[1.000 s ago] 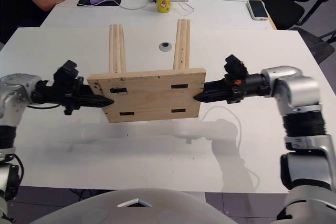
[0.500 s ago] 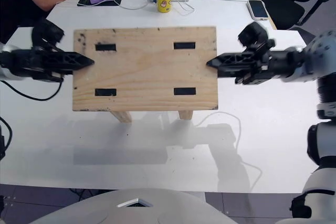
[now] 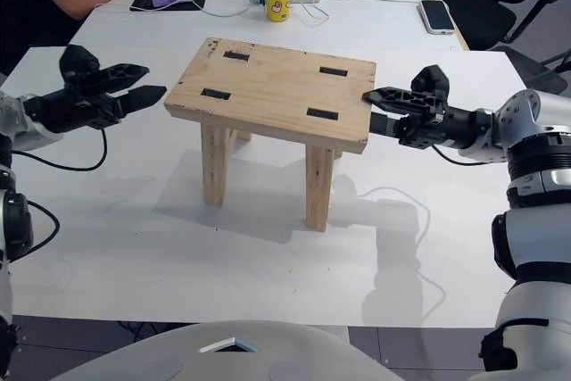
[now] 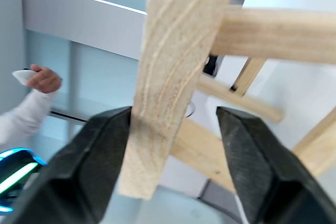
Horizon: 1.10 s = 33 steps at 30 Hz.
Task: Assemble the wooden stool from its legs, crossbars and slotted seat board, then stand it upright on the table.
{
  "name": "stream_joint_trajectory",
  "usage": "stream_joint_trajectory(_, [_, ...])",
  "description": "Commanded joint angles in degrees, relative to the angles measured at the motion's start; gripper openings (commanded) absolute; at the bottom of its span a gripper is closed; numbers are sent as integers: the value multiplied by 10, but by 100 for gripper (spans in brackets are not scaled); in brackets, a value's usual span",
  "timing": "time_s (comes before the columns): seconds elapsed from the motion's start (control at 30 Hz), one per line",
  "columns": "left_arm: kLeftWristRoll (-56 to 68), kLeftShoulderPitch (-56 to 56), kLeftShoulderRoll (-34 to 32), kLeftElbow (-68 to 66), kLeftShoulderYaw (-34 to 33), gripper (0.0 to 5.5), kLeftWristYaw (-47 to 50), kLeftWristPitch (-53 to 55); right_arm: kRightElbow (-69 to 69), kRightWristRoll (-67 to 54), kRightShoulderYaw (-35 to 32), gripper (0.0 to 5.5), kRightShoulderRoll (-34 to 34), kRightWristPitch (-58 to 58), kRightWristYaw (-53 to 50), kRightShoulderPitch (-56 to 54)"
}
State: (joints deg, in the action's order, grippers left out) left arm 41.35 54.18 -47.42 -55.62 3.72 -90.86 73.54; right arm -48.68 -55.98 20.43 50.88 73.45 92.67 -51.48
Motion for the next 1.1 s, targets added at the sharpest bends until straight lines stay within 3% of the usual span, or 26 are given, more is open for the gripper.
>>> stream_joint_trajectory(0.03, [6,-108,-77,77,-16,355,-16,-15,2,109,49,311,44,-154,-2,92])
stream_joint_trajectory(0.07, [20,-150,-93,111,-25,378,-16,-10,-8,118,38,311,46,-176,-2,97])
stream_joint_trajectory(0.17, [55,-325,-123,246,-81,380,-15,-19,-49,105,-32,311,59,-217,-10,120])
stream_joint_trajectory(0.33, [119,-568,-88,510,-202,380,32,-11,-31,32,-139,311,97,-166,-4,229])
stream_joint_trajectory(0.43, [148,-636,-46,598,-249,380,84,-7,-50,-38,-243,311,82,-58,-15,215])
stream_joint_trajectory(0.57, [185,-686,6,656,-277,380,150,0,76,-88,-339,311,33,5,-79,257])
stream_joint_trajectory(0.67, [199,-710,17,701,-270,380,170,-9,254,-8,-283,311,44,-71,-79,391])
stream_joint_trajectory(0.8, [172,-694,11,766,-218,381,181,-52,369,193,-151,252,102,-297,-47,522])
stream_joint_trajectory(0.87, [132,-676,9,809,-165,381,197,-92,359,281,-108,215,111,-392,-45,521])
stream_joint_trajectory(1.0, [56,-615,47,854,-55,381,245,-166,333,347,-92,151,73,-485,-60,472])
stream_joint_trajectory(1.1, [-9,-557,91,839,15,331,280,-239,355,356,-86,95,60,-496,-47,457])
